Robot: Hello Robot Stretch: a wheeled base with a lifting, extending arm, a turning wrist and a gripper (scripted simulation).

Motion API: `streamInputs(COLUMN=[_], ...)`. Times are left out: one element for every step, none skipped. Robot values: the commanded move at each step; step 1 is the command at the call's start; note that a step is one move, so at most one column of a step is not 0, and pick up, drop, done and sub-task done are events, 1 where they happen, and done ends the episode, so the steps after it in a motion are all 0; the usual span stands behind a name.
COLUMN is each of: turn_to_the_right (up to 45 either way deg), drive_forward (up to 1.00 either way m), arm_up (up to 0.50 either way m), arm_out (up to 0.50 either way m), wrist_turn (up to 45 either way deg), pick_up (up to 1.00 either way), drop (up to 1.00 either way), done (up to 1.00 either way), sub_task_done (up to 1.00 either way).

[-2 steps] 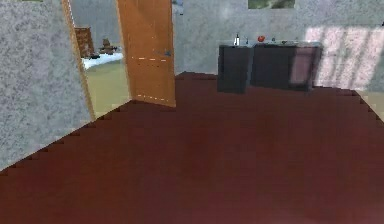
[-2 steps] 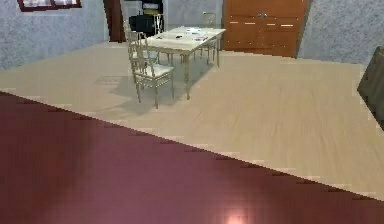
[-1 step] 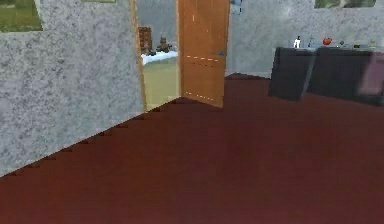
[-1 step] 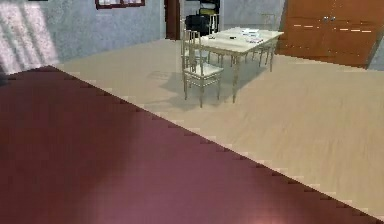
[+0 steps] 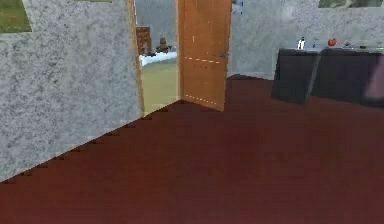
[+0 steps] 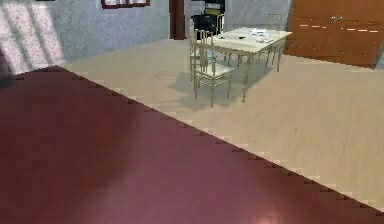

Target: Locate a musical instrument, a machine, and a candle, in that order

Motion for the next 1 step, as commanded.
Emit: streamInputs(turn_to_the_right=[-3.0], drive_forward=[0.00], arm_up=[0.00], arm_out=[0.00], wrist_turn=[0.0], pick_up=[0.00], drop=[0.00], done=[0.00], sub_task_done=[0.00])
